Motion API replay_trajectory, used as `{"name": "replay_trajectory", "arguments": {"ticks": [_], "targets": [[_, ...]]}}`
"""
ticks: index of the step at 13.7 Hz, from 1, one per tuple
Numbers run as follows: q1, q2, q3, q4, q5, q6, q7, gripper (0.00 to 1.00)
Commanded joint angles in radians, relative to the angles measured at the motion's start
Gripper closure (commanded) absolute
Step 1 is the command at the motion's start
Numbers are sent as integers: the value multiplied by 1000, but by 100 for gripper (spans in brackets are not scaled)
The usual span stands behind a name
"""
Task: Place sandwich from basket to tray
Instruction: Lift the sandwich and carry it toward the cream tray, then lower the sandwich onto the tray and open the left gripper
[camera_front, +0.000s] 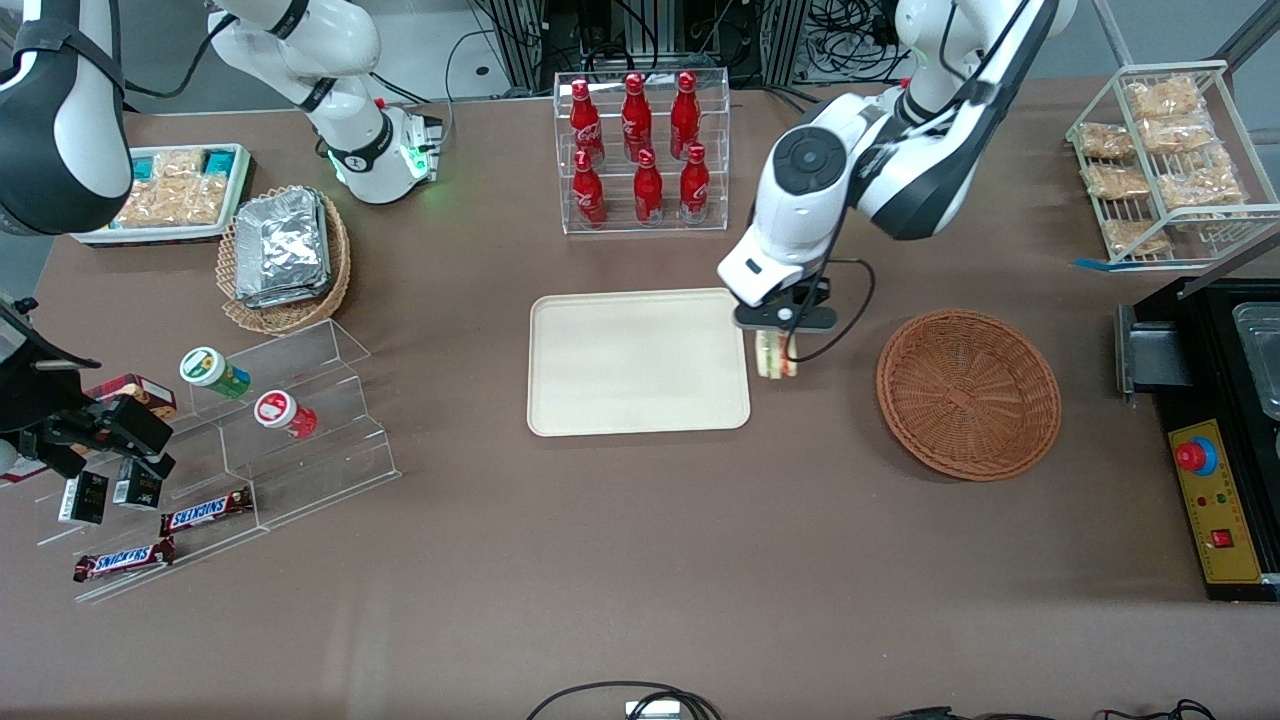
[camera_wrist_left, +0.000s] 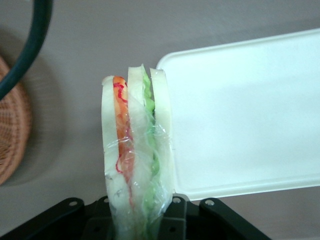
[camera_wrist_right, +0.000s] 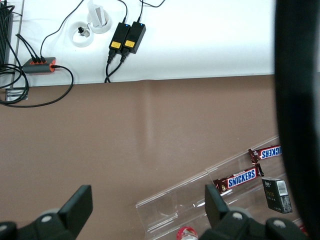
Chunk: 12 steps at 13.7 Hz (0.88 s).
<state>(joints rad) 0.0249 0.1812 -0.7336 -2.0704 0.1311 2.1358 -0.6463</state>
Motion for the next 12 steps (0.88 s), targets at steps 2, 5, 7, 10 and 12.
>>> {"name": "replay_trajectory", "arguments": {"ticks": [2,5,7,10,12], "targets": [[0,111,-32,29,27,56,-51,100],[-85,225,-21,49,137,99,-203,100],[-91,321,-23,88,240,99,-289,100],[-135,400,-21,115,332,101,-351,100],[-141,432,-21,115,367,111,-366,100]]}}
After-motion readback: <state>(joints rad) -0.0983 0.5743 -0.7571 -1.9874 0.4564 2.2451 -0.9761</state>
